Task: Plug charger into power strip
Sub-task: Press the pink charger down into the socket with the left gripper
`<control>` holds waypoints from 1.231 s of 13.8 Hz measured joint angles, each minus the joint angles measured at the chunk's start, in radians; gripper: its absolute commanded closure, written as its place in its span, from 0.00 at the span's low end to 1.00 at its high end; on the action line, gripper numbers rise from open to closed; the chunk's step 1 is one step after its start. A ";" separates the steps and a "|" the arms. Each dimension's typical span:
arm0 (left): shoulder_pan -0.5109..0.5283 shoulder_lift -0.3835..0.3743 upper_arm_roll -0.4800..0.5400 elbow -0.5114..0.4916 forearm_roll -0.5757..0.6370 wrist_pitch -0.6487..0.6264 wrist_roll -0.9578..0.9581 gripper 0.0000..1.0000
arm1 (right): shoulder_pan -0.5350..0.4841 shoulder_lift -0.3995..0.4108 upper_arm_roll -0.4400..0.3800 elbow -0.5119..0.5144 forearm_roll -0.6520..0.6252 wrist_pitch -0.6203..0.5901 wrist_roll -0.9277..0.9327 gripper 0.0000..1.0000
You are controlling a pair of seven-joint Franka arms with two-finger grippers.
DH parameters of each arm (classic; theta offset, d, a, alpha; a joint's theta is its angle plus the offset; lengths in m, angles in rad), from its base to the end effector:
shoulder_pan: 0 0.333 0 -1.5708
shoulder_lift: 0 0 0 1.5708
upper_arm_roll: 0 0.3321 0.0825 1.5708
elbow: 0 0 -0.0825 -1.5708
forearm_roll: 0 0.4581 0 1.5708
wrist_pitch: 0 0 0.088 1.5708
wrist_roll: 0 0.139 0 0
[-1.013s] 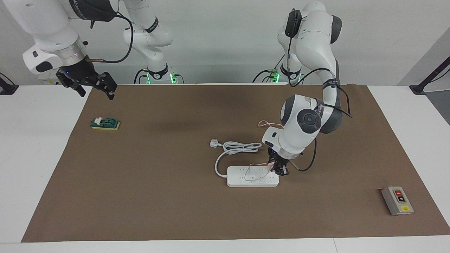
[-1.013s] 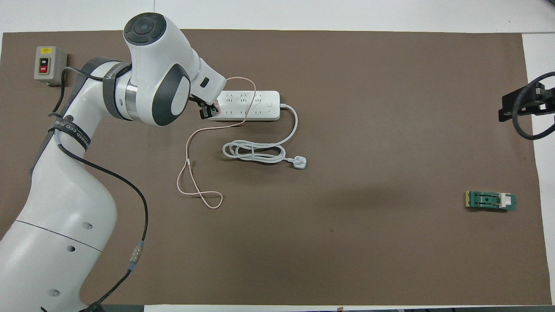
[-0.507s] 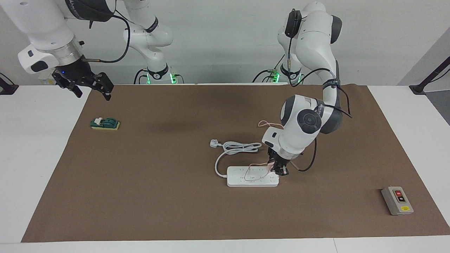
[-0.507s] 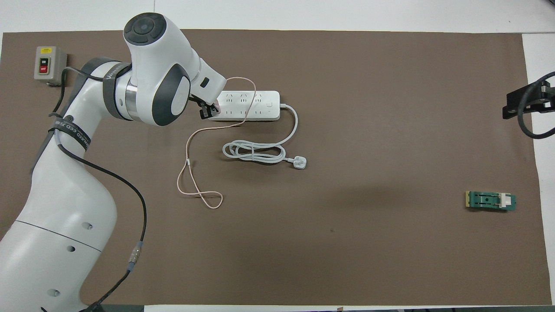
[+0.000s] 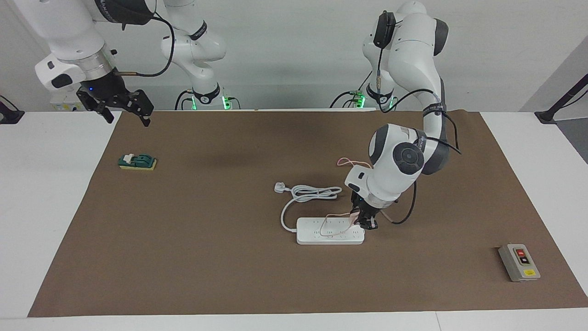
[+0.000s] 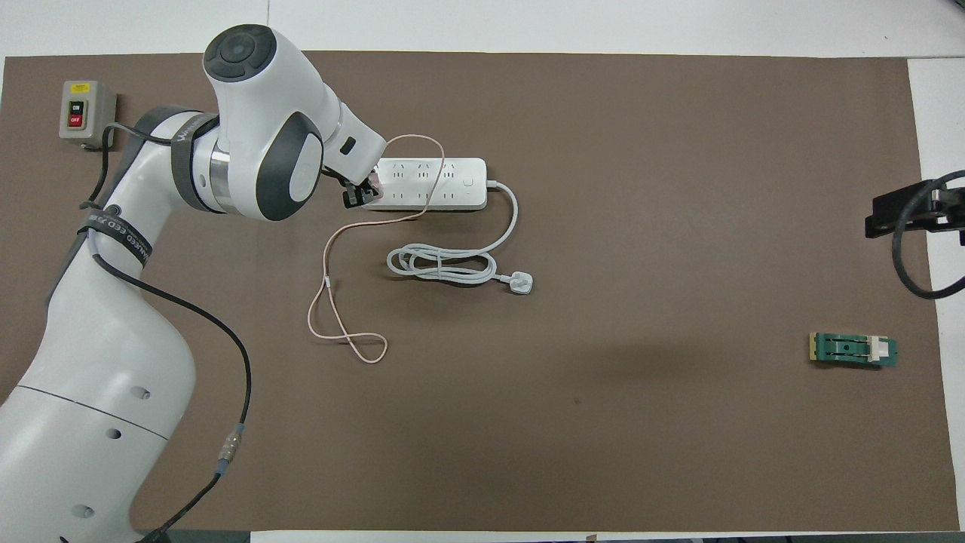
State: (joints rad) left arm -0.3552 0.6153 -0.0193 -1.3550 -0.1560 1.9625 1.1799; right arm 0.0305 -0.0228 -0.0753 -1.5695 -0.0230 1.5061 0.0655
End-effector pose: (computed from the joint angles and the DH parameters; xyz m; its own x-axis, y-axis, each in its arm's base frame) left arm 0.7407 -0.3041 0.3160 0.0841 -0.9869 0.1377 -0.9947 -0.0750 0.0704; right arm 0.6124 -0.0313 0.6179 0.9930 -0.1114 -0.0392 -0.1105 -0.9936 0.0239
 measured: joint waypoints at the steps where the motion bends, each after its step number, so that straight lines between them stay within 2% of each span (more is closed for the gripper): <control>1: 0.003 -0.001 0.000 -0.012 -0.005 0.010 0.042 1.00 | -0.034 -0.014 0.042 -0.024 0.000 0.007 0.000 0.00; 4: 0.007 -0.003 -0.002 -0.031 -0.015 0.030 0.142 1.00 | -0.076 -0.023 0.094 -0.040 0.000 0.014 0.000 0.00; 11: 0.007 -0.005 -0.004 -0.042 -0.014 0.041 0.224 1.00 | -0.089 -0.023 0.095 -0.040 0.000 0.025 0.000 0.00; 12: 0.007 -0.006 -0.004 -0.043 -0.014 0.042 0.225 0.93 | -0.089 -0.023 0.095 -0.041 0.000 0.025 0.000 0.00; 13: 0.007 -0.006 -0.004 -0.044 -0.014 0.043 0.225 0.64 | -0.089 -0.023 0.095 -0.041 0.000 0.025 0.000 0.00; 14: 0.007 -0.007 -0.004 -0.044 -0.014 0.044 0.226 0.57 | -0.089 -0.023 0.095 -0.041 0.000 0.025 0.000 0.00; 15: 0.007 -0.002 -0.001 -0.051 -0.004 0.057 0.229 0.22 | -0.089 -0.023 0.095 -0.041 0.000 0.025 0.000 0.00; 16: 0.007 0.005 0.003 -0.059 -0.003 0.066 0.235 0.00 | -0.089 -0.023 0.095 -0.041 0.000 0.025 0.000 0.00; 17: 0.008 0.010 0.008 -0.061 -0.001 0.084 0.241 0.00 | -0.089 -0.023 0.095 -0.041 0.000 0.025 0.000 0.00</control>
State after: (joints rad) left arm -0.3469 0.6251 -0.0109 -1.4165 -0.1569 2.0463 1.4212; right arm -0.0581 -0.0454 0.0194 -1.6107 -0.0230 1.5315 0.0655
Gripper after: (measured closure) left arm 0.555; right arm 0.000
